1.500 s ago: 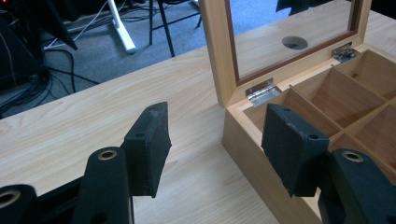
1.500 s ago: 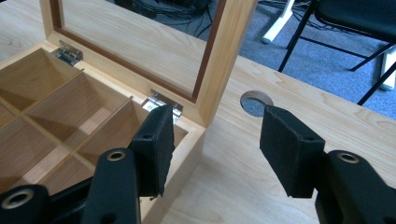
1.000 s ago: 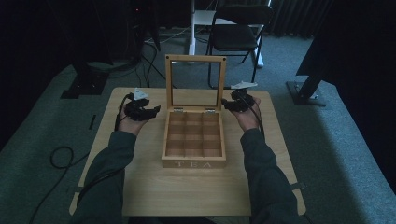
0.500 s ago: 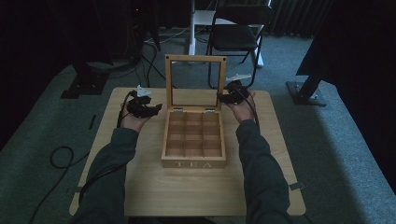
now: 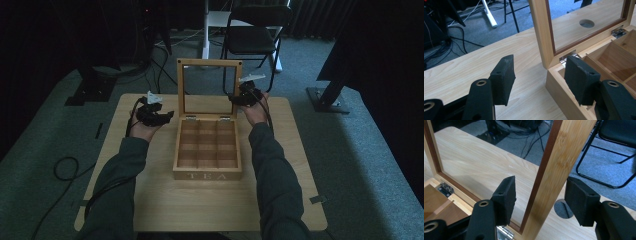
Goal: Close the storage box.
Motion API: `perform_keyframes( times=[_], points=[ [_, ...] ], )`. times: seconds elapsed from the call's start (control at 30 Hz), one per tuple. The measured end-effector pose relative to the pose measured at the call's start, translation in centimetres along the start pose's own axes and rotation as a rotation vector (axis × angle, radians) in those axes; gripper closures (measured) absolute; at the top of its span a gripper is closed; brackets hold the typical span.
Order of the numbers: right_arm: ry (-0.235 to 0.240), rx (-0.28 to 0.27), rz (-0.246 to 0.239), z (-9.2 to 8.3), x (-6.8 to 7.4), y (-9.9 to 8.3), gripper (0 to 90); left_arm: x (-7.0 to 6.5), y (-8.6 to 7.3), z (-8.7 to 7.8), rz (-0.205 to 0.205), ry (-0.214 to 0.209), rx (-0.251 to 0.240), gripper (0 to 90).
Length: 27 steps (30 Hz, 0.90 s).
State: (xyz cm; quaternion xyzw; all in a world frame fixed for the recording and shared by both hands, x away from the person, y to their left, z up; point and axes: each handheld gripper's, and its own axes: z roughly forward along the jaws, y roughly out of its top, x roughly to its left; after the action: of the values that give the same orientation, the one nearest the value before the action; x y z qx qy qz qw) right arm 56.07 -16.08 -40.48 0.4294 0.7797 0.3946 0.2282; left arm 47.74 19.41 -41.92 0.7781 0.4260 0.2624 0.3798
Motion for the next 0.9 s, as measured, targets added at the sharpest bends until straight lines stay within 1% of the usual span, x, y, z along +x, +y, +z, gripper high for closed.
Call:
perform_keyframes(
  times=[0.07, 0.1, 0.2, 0.27, 0.33, 0.43, 0.5, 0.6, 0.63, 0.67, 0.73, 0.77, 0.9],
  points=[
    [0.014, -0.007, 0.013, 0.1, -0.2, 0.0, 43.1, 0.1, 0.2, -0.1, -0.01, -0.01, -0.006, 41.7],
    [0.017, -0.01, 0.007, 0.1, -0.1, 0.0, 44.0, 0.0, 0.3, -0.2, -0.016, -0.014, -0.014, 41.7],
    [0.016, -0.026, -0.007, -0.2, -0.1, 0.2, 45.5, -0.2, 0.6, -0.2, -0.005, -0.016, -0.014, 41.5],
    [0.021, -0.035, -0.001, -0.4, -0.1, 0.2, 46.0, -0.3, 0.7, 0.0, -0.002, -0.017, -0.01, 41.5],
    [0.029, -0.045, 0.012, -0.7, -0.1, 0.1, 46.0, -0.4, 0.8, 0.1, -0.01, -0.025, -0.012, 41.4],
    [0.022, -0.062, 0.001, -1.1, 0.2, -0.2, 46.7, -0.5, 1.0, 0.3, -0.01, -0.023, -0.011, 41.4],
    [0.032, -0.077, 0.008, -1.4, 0.3, -0.4, 47.2, -0.6, 1.1, 0.5, -0.014, -0.021, -0.009, 41.5],
    [0.034, -0.088, 0.0, -1.8, 0.4, -0.6, 47.7, -0.6, 1.1, 0.6, -0.014, -0.021, -0.006, 41.5],
    [0.034, -0.088, 0.0, -1.8, 0.4, -0.6, 47.9, -0.8, 1.3, 0.9, -0.018, -0.02, -0.003, 41.5],
    [0.044, -0.106, -0.002, -2.5, 0.6, -0.9, 47.7, -0.8, 1.4, 1.1, -0.021, -0.017, -0.005, 41.3],
    [0.058, -0.117, 0.004, -2.9, 0.6, -1.0, 47.7, -0.9, 1.7, 1.3, -0.026, -0.01, -0.003, 41.3],
    [0.062, -0.123, -0.004, -3.2, 0.7, -1.0, 47.7, -0.9, 1.8, 1.4, -0.031, -0.006, -0.002, 41.4],
    [0.062, -0.137, -0.017, -4.0, 1.1, -1.4, 47.5, -0.9, 2.5, 1.6, -0.053, -0.006, -0.012, 41.8]
  ],
)
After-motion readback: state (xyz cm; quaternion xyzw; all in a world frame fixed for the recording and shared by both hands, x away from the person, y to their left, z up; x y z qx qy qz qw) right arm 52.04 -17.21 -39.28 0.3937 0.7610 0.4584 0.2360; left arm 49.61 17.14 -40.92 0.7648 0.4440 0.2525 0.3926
